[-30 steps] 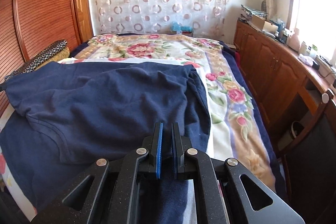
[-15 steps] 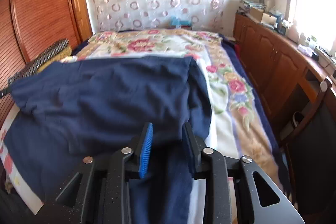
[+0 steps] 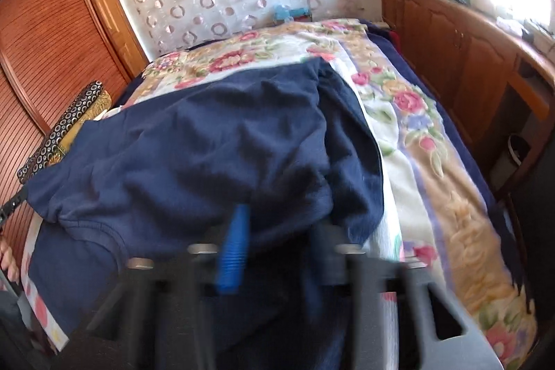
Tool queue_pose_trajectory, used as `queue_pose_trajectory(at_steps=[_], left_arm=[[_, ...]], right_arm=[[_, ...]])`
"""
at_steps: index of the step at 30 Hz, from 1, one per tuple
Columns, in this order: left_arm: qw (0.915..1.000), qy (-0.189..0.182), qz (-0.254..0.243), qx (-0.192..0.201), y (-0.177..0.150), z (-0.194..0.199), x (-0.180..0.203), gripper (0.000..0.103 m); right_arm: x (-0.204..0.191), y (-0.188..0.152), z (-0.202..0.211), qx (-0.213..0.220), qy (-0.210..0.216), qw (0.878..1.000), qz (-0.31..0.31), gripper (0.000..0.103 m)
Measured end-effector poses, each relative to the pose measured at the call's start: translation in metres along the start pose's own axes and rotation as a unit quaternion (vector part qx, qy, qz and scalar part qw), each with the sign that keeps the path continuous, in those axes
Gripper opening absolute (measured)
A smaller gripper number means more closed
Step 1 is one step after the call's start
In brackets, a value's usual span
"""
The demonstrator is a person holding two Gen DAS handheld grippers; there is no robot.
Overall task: Fold small clothes
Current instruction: 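Close both grippers on the folded shirt's edge, then fold the gripped edge over with both grippers and open them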
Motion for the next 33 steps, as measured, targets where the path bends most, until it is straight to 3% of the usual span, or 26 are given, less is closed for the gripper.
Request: queue_pose_trajectory(at_steps=[8, 14, 19, 27, 29, 30, 33], left_arm=[[0.9988, -0.011, 0.007, 0.047, -0.005, 0.050, 0.003, 0.005], [0.9986, -0.013, 0.014, 0.050, -0.024, 0.080, 0.001, 0.005], [0.9994, -0.008, 0.023, 0.025, -0.049, 0.083, -0.008, 0.005], [0.9979, 0.011, 0.039, -0.050, -0.086, 0.044, -0.017, 0.005], [0.9974, 0.015, 0.041, -0.057, -0.088, 0.040, -0.016, 0.005], [0.9973, 0.015, 0.042, -0.058, -0.090, 0.040, -0.014, 0.005], [0.9972, 0.025, 0.036, -0.061, -0.092, 0.039, -0.010, 0.012]], right_arm=[[-0.020, -0.013, 0.064, 0.091, -0.006, 0.994, 0.059, 0.002], [-0.022, -0.039, 0.113, 0.118, 0.003, 0.990, 0.076, 0.002], [-0.015, -0.074, 0.118, 0.099, -0.002, 0.992, 0.082, 0.002], [0.008, -0.127, 0.091, 0.035, -0.004, 0.999, 0.040, 0.002], [0.010, -0.133, 0.090, 0.029, -0.003, 0.999, 0.037, 0.002], [0.011, -0.133, 0.089, 0.024, -0.006, 0.999, 0.037, 0.007], [0.006, -0.130, 0.093, 0.022, -0.018, 0.999, 0.045, 0.010]])
Point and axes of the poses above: each gripper's, at about its wrist camera, not at the fingertips, and z roughly against the way its jaws point, x to its right, y to its top, the point moved 2 cm from there along -z, roughly the way its jaws point, and after that the axes turned 8 degrees about -x, right-handed, at the moved point
